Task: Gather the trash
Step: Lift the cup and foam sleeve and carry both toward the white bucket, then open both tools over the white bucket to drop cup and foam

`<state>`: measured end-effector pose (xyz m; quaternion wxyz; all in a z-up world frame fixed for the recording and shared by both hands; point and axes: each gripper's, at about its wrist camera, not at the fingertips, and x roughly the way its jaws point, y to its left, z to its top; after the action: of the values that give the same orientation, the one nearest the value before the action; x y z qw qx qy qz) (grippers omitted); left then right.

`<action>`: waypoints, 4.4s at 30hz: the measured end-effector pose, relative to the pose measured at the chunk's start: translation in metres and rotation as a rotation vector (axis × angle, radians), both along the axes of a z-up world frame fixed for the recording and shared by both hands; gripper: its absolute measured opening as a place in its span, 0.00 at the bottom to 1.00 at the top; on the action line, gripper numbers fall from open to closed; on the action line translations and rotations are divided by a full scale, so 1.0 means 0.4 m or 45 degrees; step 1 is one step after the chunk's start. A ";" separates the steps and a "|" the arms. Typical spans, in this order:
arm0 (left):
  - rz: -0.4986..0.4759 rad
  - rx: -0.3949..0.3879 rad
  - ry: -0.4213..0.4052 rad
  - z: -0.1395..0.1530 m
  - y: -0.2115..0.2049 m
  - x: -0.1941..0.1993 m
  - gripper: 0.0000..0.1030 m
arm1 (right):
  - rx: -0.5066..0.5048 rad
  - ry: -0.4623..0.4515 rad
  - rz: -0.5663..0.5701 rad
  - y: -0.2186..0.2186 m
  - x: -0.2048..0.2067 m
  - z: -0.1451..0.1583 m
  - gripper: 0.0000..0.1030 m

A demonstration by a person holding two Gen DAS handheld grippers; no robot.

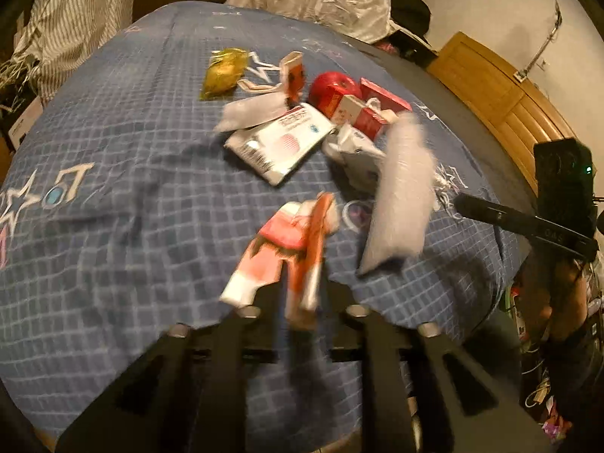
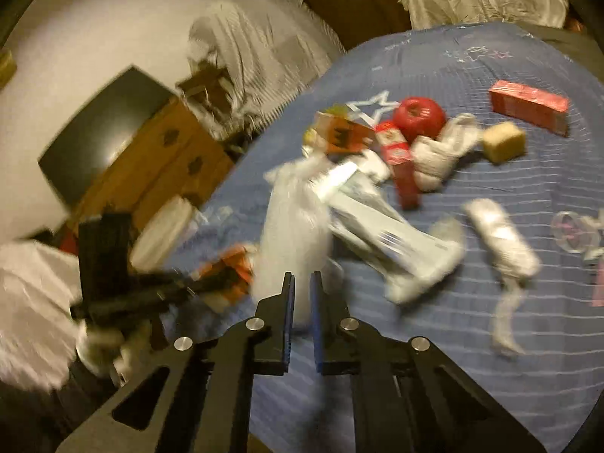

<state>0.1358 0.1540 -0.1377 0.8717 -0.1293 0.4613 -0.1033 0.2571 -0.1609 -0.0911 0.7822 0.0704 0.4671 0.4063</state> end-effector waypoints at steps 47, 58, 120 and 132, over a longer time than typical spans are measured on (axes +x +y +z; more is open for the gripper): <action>0.219 0.114 -0.442 0.099 -0.054 -0.054 0.17 | -0.058 -0.576 -0.282 0.097 -0.141 0.114 0.46; 0.301 0.266 -0.698 0.240 -0.205 -0.127 0.17 | -0.121 -0.900 -0.491 0.014 -0.331 0.221 0.46; 1.044 0.401 -0.435 0.354 0.632 -0.370 0.18 | -0.006 -0.614 0.475 1.250 -0.291 0.438 0.47; 1.093 0.222 -0.136 0.179 0.894 -0.351 0.18 | -0.320 -0.204 0.769 1.668 -0.186 0.184 0.47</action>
<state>-0.0047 0.5117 -0.0661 0.8658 -0.2298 0.3271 0.3009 0.1828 0.5062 -0.0173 0.6634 -0.2003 0.4502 0.5632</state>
